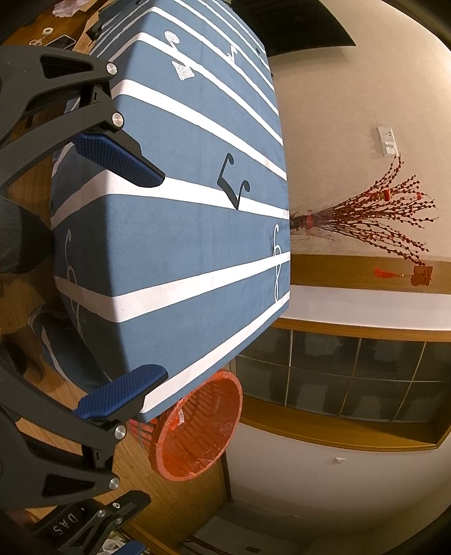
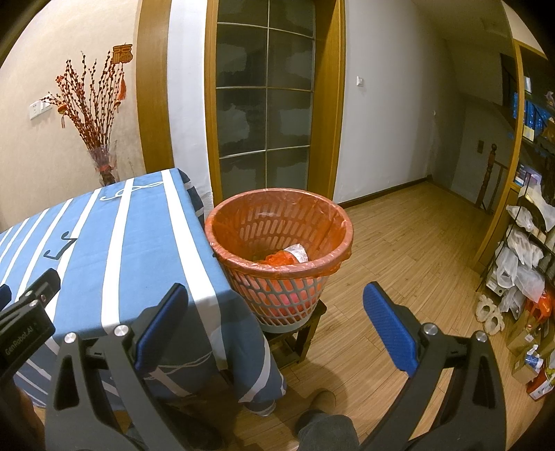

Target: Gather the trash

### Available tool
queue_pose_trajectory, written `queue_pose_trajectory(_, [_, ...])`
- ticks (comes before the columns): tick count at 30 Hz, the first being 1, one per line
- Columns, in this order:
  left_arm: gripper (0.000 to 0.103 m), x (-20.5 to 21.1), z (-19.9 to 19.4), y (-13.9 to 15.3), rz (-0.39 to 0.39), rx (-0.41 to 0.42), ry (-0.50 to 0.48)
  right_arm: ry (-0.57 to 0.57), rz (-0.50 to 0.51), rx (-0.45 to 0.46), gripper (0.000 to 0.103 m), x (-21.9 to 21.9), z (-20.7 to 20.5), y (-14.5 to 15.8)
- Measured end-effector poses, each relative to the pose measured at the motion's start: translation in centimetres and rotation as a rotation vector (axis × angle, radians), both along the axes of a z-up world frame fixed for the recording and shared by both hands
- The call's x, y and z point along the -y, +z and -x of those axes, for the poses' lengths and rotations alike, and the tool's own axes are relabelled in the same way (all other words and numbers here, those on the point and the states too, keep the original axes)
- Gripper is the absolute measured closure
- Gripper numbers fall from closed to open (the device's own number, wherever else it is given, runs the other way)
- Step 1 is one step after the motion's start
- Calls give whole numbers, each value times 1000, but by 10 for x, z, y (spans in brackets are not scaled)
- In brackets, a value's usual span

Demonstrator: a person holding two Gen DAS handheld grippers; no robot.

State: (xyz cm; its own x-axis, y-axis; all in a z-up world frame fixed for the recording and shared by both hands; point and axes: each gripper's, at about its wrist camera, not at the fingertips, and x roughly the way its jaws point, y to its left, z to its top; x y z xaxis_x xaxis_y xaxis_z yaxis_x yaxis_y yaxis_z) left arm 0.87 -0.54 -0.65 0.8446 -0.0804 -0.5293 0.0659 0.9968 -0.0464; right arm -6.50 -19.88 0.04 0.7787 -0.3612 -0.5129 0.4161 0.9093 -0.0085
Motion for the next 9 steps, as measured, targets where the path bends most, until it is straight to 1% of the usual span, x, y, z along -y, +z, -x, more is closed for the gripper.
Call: queue_pose_trajectory(9, [3, 1, -1, 1, -1, -3, 0, 0, 0, 0, 4, 0, 0, 0])
